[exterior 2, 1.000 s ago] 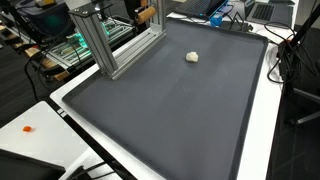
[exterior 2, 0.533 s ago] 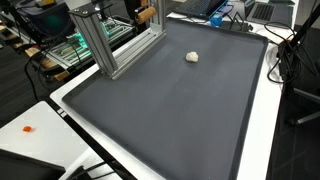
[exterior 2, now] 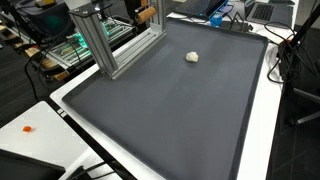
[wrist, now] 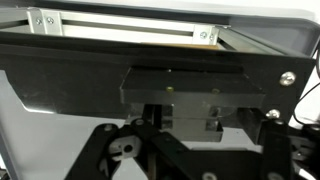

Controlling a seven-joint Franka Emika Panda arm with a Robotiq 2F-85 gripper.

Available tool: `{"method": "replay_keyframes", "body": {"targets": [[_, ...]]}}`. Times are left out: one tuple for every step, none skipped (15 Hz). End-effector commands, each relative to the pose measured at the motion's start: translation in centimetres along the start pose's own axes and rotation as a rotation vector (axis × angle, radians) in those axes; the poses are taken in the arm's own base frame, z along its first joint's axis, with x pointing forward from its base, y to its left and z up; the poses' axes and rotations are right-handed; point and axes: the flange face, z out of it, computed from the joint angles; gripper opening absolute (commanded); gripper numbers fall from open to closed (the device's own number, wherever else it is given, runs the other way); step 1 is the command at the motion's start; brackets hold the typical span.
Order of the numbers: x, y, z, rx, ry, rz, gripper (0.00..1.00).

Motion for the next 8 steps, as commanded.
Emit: {"method": "replay_keyframes", "body": {"targets": [[-0.42,0.19,0.68,-0.011,-0.008,0.0,0.83],[-0.41,0.2,0.68,-0.012,-0.009,0.0,0.84],[-0.41,0.15,0.7,-0.011,-0.011,-0.003,0.83],[-0.42,0.13,0.81,-0.011,-0.016,-0.005,0.86],[-0.44,0.07,0.89,-0.009,-0.02,-0.008,0.84],[-0.48,0.05,0.93,-0.01,-0.024,-0.01,0.85],[-0.5,0.07,0.98,-0.01,-0.026,-0.012,0.85],[-0.54,0.08,0.97,-0.012,-0.029,-0.015,0.85]]}}
